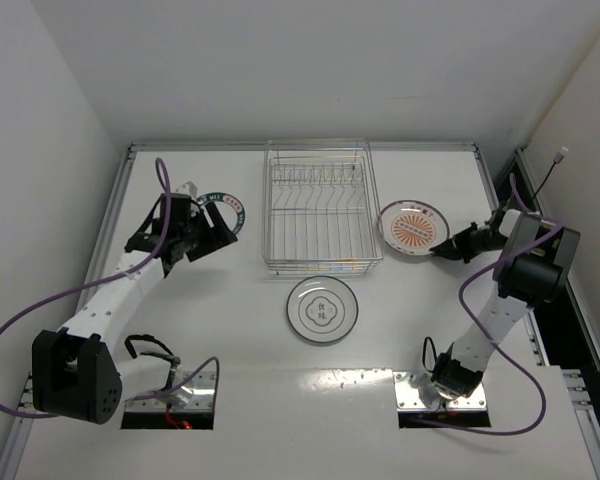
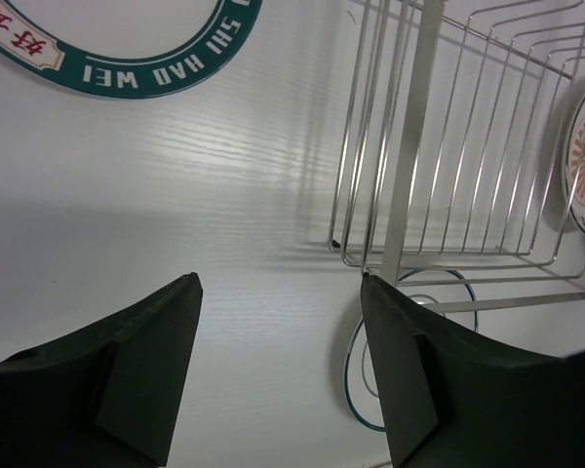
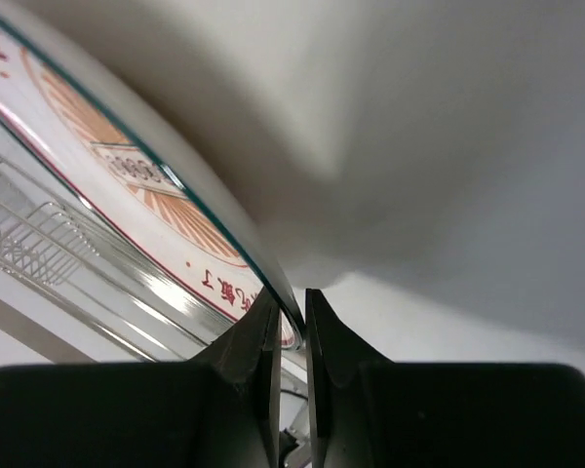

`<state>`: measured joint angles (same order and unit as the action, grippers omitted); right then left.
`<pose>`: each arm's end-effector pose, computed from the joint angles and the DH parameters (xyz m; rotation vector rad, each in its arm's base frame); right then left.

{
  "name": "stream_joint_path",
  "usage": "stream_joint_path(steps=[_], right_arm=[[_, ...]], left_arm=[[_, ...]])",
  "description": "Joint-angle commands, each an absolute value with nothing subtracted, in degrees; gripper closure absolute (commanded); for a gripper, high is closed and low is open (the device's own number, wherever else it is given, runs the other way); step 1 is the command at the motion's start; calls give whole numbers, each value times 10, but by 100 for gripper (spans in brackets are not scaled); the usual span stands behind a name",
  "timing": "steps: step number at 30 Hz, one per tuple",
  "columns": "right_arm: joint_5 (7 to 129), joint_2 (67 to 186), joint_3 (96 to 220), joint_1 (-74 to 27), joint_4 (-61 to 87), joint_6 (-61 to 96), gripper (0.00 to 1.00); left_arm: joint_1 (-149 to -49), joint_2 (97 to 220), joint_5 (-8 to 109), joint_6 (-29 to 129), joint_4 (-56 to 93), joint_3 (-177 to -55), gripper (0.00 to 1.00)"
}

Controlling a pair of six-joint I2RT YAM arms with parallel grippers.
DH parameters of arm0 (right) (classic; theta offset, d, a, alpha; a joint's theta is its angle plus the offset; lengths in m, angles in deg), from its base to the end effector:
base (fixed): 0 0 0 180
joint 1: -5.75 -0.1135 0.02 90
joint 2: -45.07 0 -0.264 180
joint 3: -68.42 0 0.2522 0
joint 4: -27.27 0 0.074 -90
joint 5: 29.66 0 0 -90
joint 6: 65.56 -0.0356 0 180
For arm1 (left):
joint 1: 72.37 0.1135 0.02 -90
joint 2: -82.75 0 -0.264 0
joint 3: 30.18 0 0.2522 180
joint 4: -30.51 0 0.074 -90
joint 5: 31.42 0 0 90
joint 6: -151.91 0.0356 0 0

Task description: Load the plates into the dish rack

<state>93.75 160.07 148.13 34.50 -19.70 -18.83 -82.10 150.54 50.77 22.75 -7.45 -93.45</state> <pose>0.3175 -0.1518 0.1043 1.6859 2.4215 0.9034 0.2478 -0.0474 0.2642 -0.5346 2.3167 -0.5806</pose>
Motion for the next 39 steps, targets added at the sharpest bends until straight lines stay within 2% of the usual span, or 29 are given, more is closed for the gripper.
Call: stream_joint_path(steps=[1, 6, 10, 13, 20, 21, 30, 39], right_arm=[[850, 1528, 1517, 336, -223, -188, 100], [761, 1406, 1587, 293, -239, -188, 100], [690, 1314, 1600, 243, -168, -195, 100], [620, 1293, 1602, 181, -130, -195, 100], [417, 1376, 1768, 8, -189, -117, 100], [354, 1400, 1794, -36, -194, -103, 100], [213, 1495, 1868, -104, -235, -83, 100], [174, 1525, 1868, -125, -229, -72, 100]], left_arm=[[-812, 1492, 530, 224, -89, -946, 37], [-807, 1492, 557, 224, -110, -963, 37], [-807, 1492, 567, 224, -110, -963, 37], [-802, 1497, 573, 231, -115, -968, 37], [-791, 1497, 573, 243, -122, -968, 37], [-791, 1497, 573, 243, -122, -968, 37], [-775, 1497, 567, 253, -127, -963, 37], [-764, 1497, 562, 259, -132, -958, 37]])
